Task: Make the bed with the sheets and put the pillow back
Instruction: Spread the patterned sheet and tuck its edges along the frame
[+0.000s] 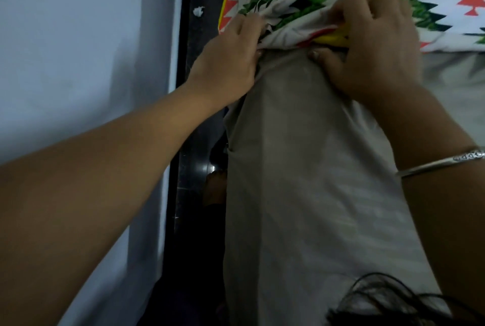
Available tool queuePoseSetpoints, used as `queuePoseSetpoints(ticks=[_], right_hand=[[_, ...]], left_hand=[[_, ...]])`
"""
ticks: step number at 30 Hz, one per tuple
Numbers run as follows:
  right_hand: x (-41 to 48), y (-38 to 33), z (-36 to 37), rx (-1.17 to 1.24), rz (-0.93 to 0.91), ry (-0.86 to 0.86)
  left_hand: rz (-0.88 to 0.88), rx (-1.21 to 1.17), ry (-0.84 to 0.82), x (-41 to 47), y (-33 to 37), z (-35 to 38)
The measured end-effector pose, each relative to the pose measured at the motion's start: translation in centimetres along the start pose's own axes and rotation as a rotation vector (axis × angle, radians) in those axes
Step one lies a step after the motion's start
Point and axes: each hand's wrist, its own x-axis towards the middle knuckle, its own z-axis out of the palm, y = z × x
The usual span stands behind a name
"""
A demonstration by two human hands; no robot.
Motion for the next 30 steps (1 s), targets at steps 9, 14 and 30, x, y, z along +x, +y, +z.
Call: queuePoseSetpoints(ticks=[9,14,30], right_hand=[[-0.3,0.4,-0.3,-0.041,-0.013,0.257],[-1.1,-0.5,-0.8,0.043,-0.183,0.07],[-2.3,-0.8,0.3,-0.151,-0.196,0.056]], left_hand=[[0.03,-0.005,0.319,-0.5,1.3,-1.7],[0.097,-0.014,0.246,-1.5,1.7,-1.6],[-0.035,0.348,-0.191,-1.4,1.2,0.5]])
